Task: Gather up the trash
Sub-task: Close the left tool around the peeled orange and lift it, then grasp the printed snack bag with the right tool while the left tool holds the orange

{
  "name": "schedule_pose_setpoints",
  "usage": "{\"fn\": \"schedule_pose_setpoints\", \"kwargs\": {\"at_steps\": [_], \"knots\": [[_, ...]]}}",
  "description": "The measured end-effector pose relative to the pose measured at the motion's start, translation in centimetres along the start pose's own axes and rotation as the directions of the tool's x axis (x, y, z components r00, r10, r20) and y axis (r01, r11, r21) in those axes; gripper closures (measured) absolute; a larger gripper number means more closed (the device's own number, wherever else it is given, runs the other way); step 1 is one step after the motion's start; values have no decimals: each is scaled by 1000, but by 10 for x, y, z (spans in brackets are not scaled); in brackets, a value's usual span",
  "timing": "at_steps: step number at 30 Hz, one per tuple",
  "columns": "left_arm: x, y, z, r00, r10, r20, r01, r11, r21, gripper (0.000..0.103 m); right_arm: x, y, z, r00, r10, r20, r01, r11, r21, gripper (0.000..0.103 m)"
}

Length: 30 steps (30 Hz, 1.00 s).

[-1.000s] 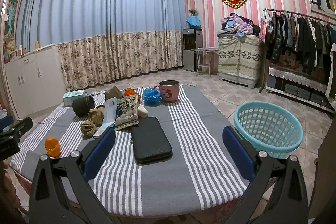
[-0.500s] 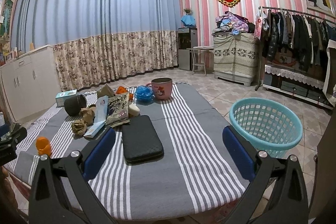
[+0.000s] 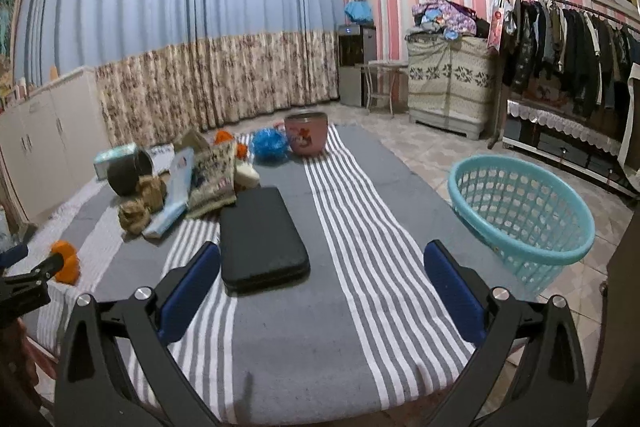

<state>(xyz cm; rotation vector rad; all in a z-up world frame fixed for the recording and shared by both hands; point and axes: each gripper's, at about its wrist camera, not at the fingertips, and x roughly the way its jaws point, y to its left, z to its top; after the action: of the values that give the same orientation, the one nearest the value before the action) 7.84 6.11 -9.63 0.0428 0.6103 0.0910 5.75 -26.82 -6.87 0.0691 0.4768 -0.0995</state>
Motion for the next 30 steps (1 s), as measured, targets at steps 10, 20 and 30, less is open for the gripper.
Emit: {"fn": "schedule_pose_setpoints", "kwargs": {"at_steps": [10,20,30], "knots": [[42,7,2,995,-10,-100,17,997,76,17,20,5,-2,997,-1,-79,1,1000,2,4],[51,14,6,972,-186,-142,191,981,25,48,33,35,2,996,-11,-93,2,995,-95,4],[53,16,17,965,-221,-143,231,971,56,62,50,41,6,991,-37,-128,22,993,-112,4]]}}
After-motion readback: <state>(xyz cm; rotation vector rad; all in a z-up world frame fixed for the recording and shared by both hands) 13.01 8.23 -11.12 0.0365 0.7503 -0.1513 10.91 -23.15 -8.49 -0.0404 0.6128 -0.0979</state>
